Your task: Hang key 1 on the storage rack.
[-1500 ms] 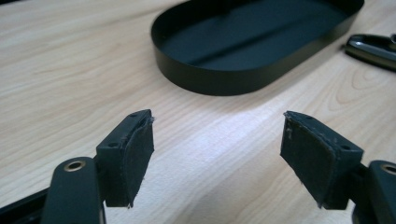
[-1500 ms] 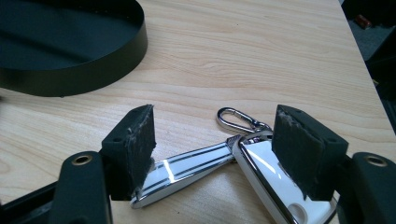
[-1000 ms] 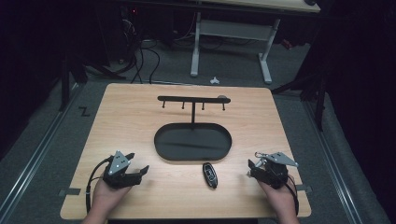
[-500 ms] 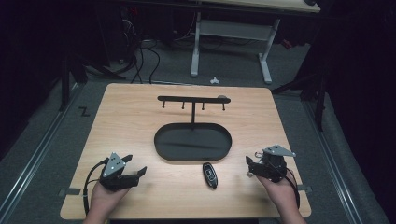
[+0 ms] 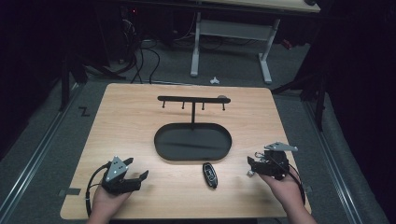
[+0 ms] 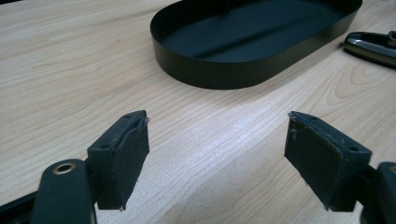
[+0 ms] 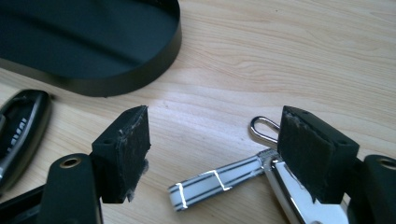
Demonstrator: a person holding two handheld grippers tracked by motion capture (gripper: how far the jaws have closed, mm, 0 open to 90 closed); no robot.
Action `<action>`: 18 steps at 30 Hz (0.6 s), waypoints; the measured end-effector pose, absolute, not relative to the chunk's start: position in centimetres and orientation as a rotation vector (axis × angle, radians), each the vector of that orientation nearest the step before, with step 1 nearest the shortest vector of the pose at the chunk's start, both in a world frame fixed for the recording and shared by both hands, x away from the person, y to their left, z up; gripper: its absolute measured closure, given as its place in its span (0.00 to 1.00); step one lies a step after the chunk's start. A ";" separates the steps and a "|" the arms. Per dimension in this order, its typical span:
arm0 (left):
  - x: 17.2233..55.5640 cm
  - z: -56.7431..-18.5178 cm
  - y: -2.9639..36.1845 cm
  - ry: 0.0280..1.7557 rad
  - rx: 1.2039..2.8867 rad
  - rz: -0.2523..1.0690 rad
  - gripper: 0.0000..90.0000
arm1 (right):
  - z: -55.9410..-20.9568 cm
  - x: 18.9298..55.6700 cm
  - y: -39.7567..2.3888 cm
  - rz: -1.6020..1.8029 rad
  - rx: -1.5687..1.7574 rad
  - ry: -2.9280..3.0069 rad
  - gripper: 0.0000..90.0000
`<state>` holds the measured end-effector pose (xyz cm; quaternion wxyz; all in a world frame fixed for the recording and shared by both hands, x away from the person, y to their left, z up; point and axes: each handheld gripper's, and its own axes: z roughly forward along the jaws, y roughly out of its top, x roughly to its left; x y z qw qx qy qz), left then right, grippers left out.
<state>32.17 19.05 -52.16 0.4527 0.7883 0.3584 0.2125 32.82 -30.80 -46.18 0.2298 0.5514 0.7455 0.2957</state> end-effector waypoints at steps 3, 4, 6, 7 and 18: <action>32.1 -52.0 18.6 0.872 1.971 0.552 0.25 | -46.3 32.8 -31.0 0.827 1.529 2.046 0.29; 32.0 -52.0 18.6 0.872 1.975 0.540 0.25 | -46.3 32.8 -31.0 0.834 1.541 2.038 0.29; 31.8 -51.9 18.4 0.866 1.976 0.533 0.25 | -46.3 32.7 -31.0 0.853 1.550 2.033 0.29; 31.6 -51.9 18.1 0.851 1.986 0.525 0.25 | -46.1 32.6 -30.8 0.862 1.554 2.034 0.29; 32.1 -51.6 16.1 0.765 2.027 0.522 0.25 | -45.2 32.6 -30.4 0.755 1.540 2.094 0.29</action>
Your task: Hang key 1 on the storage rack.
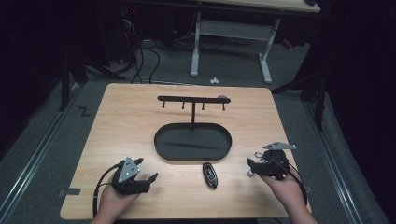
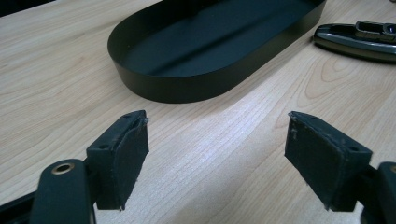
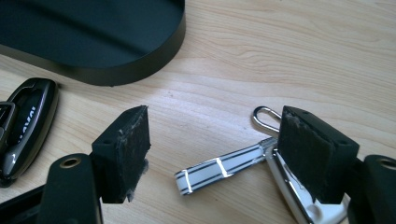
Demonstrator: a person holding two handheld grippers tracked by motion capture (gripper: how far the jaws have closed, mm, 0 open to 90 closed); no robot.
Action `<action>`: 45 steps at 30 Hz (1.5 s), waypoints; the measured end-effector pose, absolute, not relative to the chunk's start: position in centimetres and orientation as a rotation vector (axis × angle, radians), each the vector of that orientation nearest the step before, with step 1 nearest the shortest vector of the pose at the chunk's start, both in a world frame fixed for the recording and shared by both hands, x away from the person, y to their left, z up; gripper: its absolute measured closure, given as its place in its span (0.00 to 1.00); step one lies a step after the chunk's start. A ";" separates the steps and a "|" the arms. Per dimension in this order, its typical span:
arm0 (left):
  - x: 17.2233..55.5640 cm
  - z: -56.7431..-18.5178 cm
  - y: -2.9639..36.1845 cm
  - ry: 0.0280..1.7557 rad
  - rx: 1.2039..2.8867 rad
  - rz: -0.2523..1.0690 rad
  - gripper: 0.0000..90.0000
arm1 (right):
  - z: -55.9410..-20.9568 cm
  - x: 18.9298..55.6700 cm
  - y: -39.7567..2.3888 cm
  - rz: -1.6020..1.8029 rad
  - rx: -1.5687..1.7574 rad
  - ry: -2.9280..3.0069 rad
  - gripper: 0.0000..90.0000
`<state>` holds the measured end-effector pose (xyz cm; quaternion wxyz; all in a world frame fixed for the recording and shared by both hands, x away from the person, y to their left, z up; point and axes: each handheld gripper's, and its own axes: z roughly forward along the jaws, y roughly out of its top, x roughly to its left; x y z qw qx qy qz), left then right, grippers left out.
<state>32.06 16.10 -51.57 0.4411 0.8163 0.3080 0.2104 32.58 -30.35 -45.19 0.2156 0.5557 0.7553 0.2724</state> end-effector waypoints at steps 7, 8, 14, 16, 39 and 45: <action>32.3 -51.3 16.3 0.774 2.001 0.501 0.25 | -45.2 33.0 -30.9 0.704 1.606 2.107 0.29; 32.3 -51.3 16.3 0.776 2.003 0.501 0.25 | -45.3 33.1 -30.9 0.685 1.616 2.110 0.29; 32.2 -50.9 16.8 0.792 1.983 0.472 0.25 | -45.4 33.9 -29.9 0.561 1.586 2.198 0.30; 32.3 -50.8 17.0 0.798 1.972 0.463 0.25 | -45.2 34.1 -29.5 0.533 1.573 2.223 0.30; 32.1 -50.9 16.9 0.780 1.950 0.446 0.23 | -43.8 35.9 -25.1 0.258 1.660 2.466 0.41; 32.1 -51.0 17.0 0.781 1.948 0.446 0.23 | -44.1 35.8 -22.8 0.240 1.686 2.501 0.41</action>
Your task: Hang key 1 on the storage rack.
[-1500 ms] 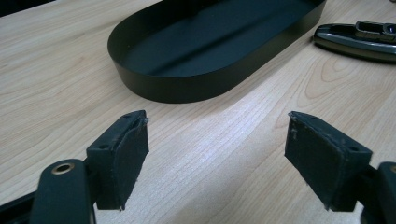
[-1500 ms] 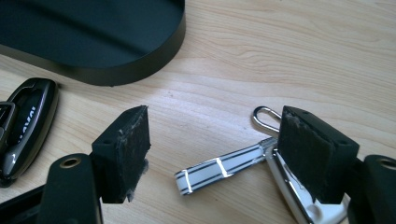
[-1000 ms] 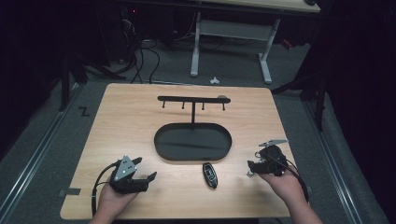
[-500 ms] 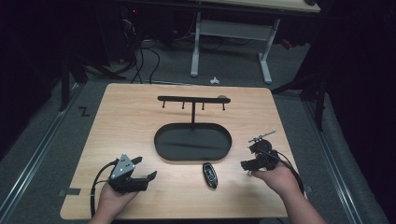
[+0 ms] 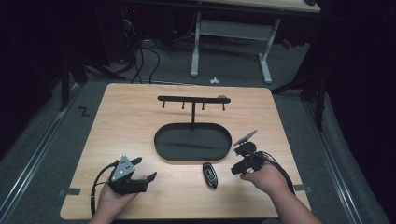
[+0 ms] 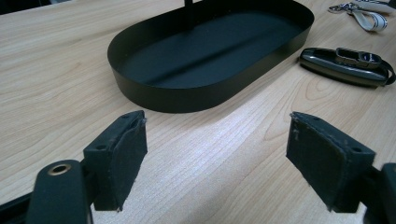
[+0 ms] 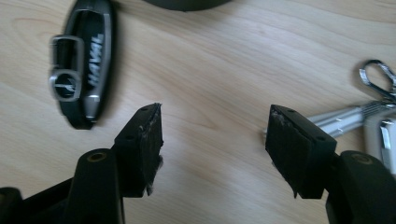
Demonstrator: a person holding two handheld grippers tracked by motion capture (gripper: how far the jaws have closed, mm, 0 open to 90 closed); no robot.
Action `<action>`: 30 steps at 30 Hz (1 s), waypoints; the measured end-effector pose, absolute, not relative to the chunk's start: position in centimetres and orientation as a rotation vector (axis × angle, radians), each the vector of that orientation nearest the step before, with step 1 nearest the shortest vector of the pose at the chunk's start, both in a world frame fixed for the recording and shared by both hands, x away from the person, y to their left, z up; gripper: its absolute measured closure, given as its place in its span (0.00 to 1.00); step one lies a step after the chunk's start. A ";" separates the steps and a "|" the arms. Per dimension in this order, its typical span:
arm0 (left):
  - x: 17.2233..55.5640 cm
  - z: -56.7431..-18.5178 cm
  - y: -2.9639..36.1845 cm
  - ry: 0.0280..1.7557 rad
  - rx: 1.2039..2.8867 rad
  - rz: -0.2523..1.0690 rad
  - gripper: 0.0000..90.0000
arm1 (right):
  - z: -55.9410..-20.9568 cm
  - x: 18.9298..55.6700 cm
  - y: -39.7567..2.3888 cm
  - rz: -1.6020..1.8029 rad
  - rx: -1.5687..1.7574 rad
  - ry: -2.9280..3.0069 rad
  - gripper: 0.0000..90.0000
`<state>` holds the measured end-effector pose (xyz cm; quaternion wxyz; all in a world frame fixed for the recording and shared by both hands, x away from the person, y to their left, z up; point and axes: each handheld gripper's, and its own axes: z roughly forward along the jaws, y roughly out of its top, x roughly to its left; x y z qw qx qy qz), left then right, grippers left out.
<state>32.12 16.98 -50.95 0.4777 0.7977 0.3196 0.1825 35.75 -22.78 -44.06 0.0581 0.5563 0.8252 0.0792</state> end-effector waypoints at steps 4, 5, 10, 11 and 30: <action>32.3 -51.1 16.8 0.772 1.959 0.441 0.23 | -44.3 35.5 -21.0 0.224 1.623 2.550 0.37; 32.3 -51.1 16.7 0.769 1.961 0.441 0.24 | -44.5 35.4 -20.5 0.215 1.619 2.550 0.36; 32.3 -51.1 16.5 0.757 1.969 0.442 0.24 | -45.3 34.9 -18.5 0.207 1.558 2.607 0.33; 32.3 -51.1 16.5 0.757 1.971 0.441 0.24 | -45.6 34.9 -18.1 0.208 1.546 2.623 0.32; 32.4 -51.5 16.2 0.737 2.011 0.414 0.25 | -48.0 33.5 -15.5 0.225 1.434 2.692 0.68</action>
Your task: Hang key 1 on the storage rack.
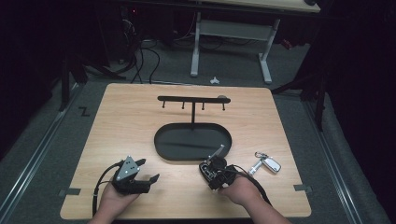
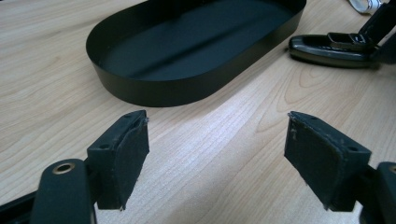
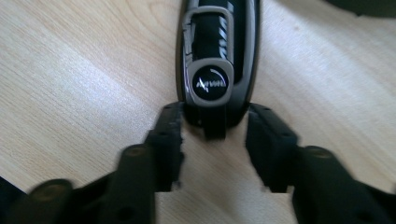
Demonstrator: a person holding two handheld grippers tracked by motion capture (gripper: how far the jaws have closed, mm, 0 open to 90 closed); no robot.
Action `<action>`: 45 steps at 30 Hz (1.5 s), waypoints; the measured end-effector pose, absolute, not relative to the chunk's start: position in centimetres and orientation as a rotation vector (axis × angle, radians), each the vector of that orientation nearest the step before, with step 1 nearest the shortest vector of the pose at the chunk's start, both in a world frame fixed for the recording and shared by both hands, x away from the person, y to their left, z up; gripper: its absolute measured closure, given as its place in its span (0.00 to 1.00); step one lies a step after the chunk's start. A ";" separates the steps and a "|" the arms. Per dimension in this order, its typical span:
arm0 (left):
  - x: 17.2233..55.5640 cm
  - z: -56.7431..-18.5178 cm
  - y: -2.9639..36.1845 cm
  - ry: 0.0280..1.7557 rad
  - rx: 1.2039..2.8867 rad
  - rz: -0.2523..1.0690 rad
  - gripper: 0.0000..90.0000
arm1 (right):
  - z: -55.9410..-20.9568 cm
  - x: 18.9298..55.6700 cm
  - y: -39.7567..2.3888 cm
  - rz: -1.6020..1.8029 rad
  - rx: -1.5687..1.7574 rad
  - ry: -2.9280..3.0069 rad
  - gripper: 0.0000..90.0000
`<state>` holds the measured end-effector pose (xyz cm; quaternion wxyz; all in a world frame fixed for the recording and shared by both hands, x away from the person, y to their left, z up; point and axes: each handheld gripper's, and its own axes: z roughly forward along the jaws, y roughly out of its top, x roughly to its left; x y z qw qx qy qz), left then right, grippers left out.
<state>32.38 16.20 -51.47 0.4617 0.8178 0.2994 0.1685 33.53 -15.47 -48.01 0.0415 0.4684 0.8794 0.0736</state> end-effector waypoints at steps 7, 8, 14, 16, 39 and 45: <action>32.3 -51.6 15.9 0.720 2.032 0.409 0.25 | -47.5 33.4 -15.7 0.228 1.362 2.682 0.86; 32.3 -51.6 15.8 0.720 2.032 0.409 0.25 | -47.5 33.3 -15.6 0.226 1.362 2.681 0.87; 32.3 -51.7 15.8 0.720 2.038 0.407 0.25 | -47.2 33.6 -15.5 0.266 1.376 2.683 0.67; 32.3 -51.7 15.8 0.719 2.040 0.405 0.25 | -47.1 33.8 -15.4 0.283 1.381 2.678 0.62; 32.4 -51.9 15.6 0.710 2.070 0.390 0.25 | -47.9 33.8 -14.7 0.274 1.253 2.708 0.90; 32.4 -51.9 15.6 0.712 2.077 0.386 0.25 | -47.7 33.6 -14.9 0.294 1.221 2.711 0.90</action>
